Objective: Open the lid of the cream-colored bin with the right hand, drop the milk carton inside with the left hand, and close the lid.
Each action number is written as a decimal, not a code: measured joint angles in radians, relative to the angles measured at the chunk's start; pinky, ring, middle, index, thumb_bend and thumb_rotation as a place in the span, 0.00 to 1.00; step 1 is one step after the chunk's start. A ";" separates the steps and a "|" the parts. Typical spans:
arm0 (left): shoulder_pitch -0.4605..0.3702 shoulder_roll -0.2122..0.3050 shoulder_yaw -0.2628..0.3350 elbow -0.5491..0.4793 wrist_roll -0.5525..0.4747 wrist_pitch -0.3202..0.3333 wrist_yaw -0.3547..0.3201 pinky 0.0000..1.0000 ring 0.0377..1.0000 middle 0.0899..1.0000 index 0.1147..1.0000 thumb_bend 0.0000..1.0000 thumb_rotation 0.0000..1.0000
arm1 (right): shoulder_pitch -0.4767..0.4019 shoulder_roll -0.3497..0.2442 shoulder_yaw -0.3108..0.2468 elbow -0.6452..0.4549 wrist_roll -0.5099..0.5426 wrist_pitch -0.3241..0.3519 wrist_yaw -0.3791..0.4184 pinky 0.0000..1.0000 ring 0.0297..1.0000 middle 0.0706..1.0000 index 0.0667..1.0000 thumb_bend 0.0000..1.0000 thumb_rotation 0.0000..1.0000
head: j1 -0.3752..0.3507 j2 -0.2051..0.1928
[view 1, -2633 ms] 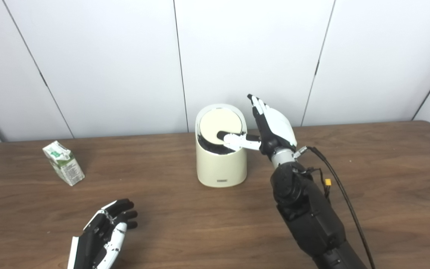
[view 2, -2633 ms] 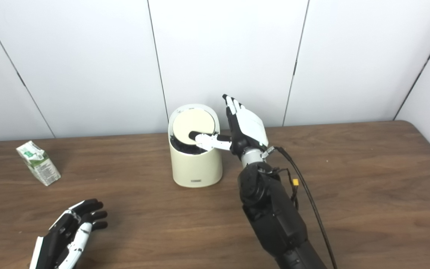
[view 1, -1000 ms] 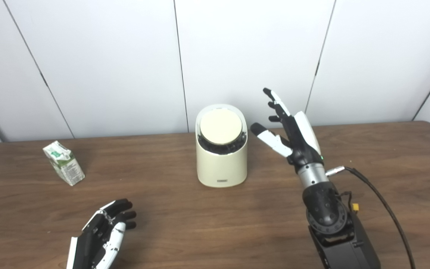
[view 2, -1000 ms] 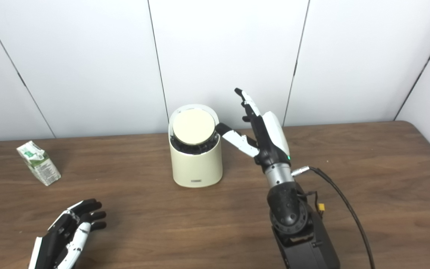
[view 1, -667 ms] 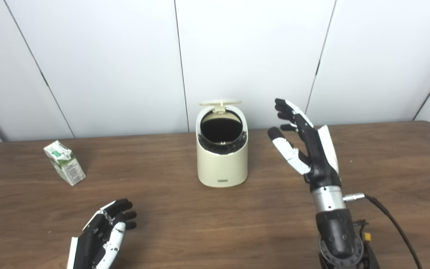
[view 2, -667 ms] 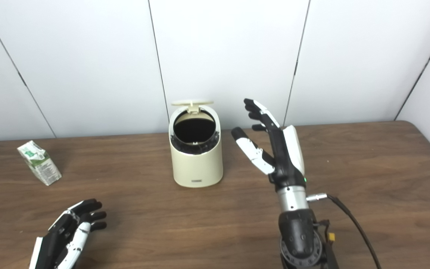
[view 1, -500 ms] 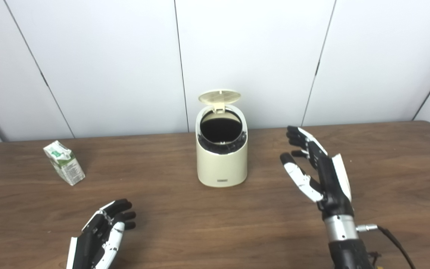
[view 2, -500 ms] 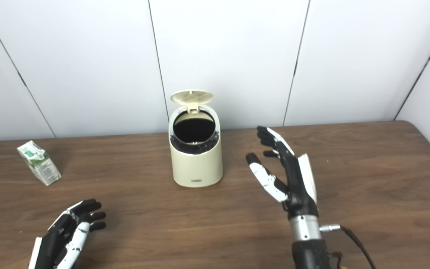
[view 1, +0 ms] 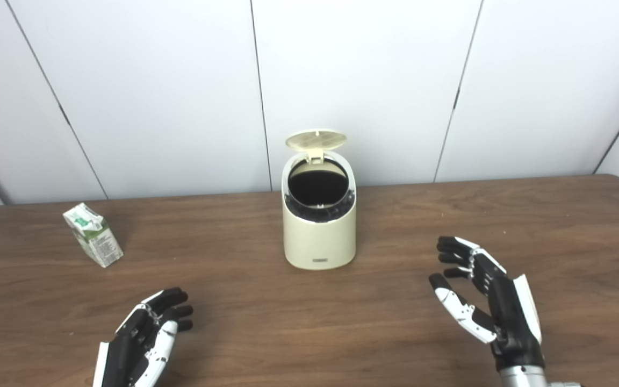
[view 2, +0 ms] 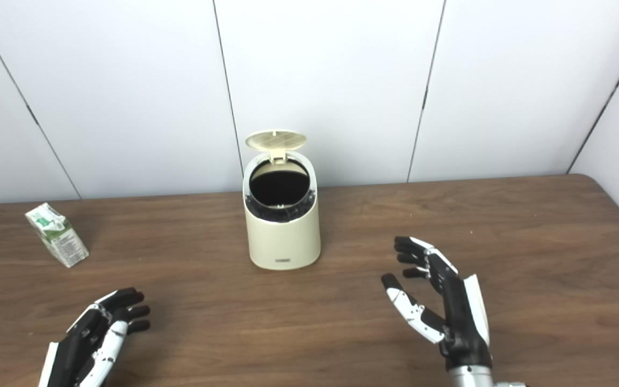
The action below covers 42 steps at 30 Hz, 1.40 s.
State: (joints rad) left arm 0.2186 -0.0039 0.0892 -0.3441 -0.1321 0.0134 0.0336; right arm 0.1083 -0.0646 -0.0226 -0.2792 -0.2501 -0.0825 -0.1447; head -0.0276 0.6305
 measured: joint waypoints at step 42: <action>-0.017 0.100 0.246 0.029 0.276 0.003 0.143 0.65 0.71 0.73 0.79 0.80 0.32 | -0.033 -0.044 -0.119 0.131 0.228 -0.015 0.042 0.57 0.65 0.65 0.64 0.24 0.15 | 0.432 -0.094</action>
State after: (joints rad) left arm 0.2013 0.0965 0.3355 -0.3149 0.1434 0.0161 0.1771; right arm 0.0756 -0.1090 -0.1414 -0.1482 -0.0220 -0.0971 -0.1030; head 0.4048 0.5369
